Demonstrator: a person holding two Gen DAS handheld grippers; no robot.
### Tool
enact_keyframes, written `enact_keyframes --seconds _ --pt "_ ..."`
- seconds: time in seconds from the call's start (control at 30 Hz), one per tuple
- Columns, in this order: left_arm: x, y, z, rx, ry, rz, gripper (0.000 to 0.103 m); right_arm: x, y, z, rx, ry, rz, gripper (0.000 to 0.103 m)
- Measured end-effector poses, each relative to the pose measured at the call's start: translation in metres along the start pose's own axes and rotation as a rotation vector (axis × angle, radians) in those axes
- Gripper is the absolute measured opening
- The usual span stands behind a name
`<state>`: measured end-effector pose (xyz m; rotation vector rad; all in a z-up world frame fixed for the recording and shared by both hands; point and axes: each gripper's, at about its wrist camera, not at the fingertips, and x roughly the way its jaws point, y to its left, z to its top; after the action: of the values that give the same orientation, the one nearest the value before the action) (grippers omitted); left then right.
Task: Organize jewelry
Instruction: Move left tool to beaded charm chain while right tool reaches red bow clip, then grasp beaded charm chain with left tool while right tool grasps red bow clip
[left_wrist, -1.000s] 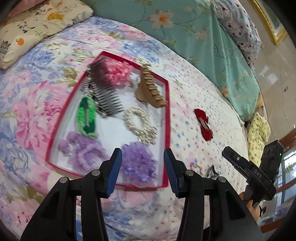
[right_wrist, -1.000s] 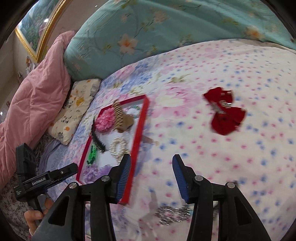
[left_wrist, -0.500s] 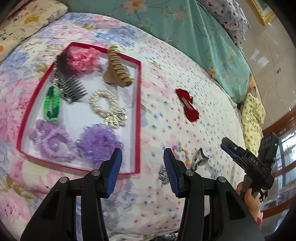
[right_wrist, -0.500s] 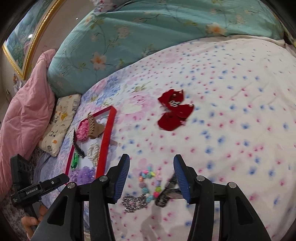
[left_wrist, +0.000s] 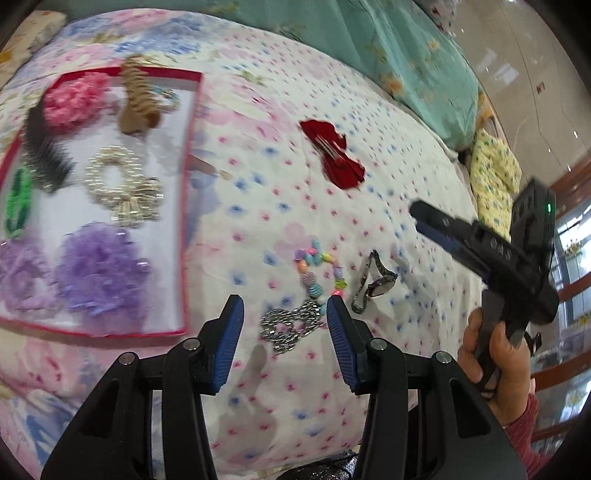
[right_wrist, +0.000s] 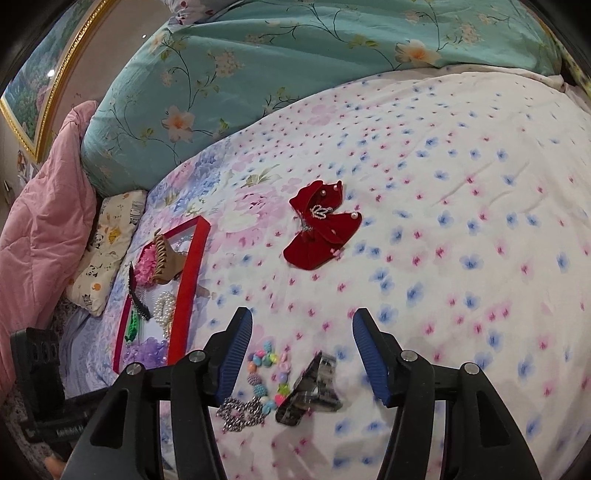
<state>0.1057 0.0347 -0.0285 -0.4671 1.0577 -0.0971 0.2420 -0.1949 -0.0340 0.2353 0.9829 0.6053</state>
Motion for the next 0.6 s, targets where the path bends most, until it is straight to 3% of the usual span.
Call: enact_keyframes --seconds 0.33,0.6 --pt "0.063 -0.025 0.009 0.062 0.106 0.016 0.045 0.048 -0.003 0.039 -0.062 0.049 -0.036 0.059" --pt "0.092 -0.027 0.012 0.067 0.149 0.013 0.045 0.096 0.013 0.067 -0.160 0.103 -0.055 0.062"
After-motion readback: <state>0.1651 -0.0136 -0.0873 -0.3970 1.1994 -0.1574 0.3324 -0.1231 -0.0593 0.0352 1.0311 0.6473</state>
